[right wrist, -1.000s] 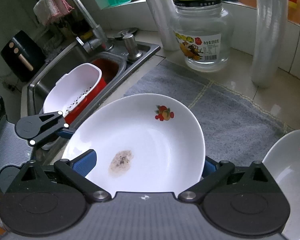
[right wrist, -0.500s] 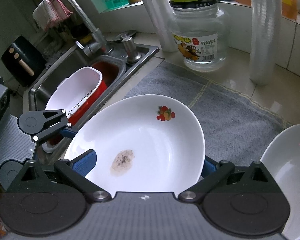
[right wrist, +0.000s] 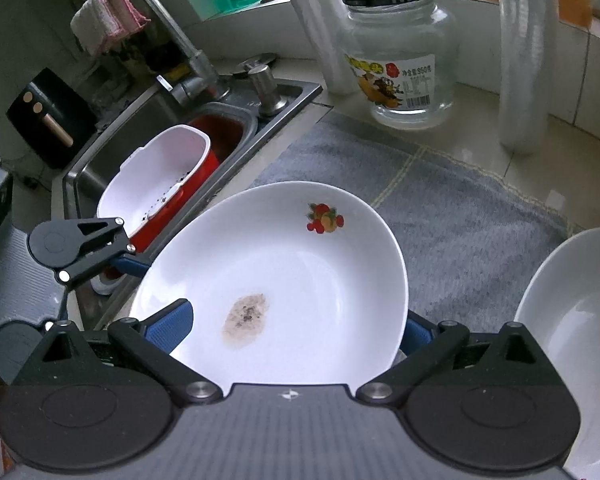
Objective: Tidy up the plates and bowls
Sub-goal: 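Lower both held plates onto the stack by the sink and open both tools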
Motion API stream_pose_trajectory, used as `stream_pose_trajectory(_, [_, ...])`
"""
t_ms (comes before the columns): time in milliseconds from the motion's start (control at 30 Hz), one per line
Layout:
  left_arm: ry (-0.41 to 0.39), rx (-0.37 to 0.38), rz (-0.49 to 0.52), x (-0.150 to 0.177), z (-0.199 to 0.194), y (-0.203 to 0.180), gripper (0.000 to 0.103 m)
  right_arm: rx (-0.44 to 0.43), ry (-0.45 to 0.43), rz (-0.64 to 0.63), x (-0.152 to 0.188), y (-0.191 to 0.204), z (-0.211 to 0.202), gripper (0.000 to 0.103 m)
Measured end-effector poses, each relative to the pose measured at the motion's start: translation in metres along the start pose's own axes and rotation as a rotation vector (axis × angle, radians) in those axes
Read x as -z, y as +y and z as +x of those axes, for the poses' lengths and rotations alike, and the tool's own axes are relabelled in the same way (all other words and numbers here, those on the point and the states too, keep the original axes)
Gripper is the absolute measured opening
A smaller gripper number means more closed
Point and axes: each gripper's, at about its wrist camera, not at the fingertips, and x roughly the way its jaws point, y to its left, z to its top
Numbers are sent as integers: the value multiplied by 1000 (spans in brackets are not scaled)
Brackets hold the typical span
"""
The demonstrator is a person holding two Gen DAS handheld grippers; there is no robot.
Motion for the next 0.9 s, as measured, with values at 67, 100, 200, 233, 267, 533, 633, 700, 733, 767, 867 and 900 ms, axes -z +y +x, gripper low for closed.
stream_pose_trajectory(67, [2, 0, -3, -1, 1, 0, 102, -2, -5, 0, 1, 0, -2, 103])
stream_pose_trajectory(100, [2, 1, -8, -1, 2, 1, 102, -2, -6, 0, 1, -1, -3, 103])
stream_pose_trajectory(200, [2, -7, -8, 0, 2, -1, 102, -4, -8, -2, 2, -1, -5, 103])
stream_pose_trajectory(233, [0, -10, -9, 0, 2, -1, 102, -4, -8, -4, 2, -1, -5, 103])
stream_pose_trajectory(267, [-1, -13, -11, 0, 2, -1, 102, -4, -8, -5, 3, -1, -6, 103])
stream_pose_trajectory(533, [-11, -13, -18, 4, -1, -2, 102, 12, -1, -20, 2, 3, -5, 103])
stream_pose_trajectory(633, [-11, -12, -19, 5, -2, -2, 102, 13, 1, -13, 2, 2, -6, 103])
stream_pose_trajectory(700, [-5, -9, -13, 4, -1, -1, 102, 16, 3, -9, 1, 3, -7, 103])
stream_pose_trajectory(733, [3, -9, -9, 3, 0, -1, 102, 18, 3, -6, 0, 3, -7, 103])
stream_pose_trajectory(767, [9, -12, -6, 2, 1, -1, 102, 21, 3, -3, 0, 3, -8, 103])
stream_pose_trajectory(867, [21, -16, -10, -1, 5, 0, 102, 26, -8, 3, -1, 2, -8, 103])
stream_pose_trajectory(900, [24, -13, -13, -2, 6, 0, 103, 27, -11, 6, -1, 1, -9, 103])
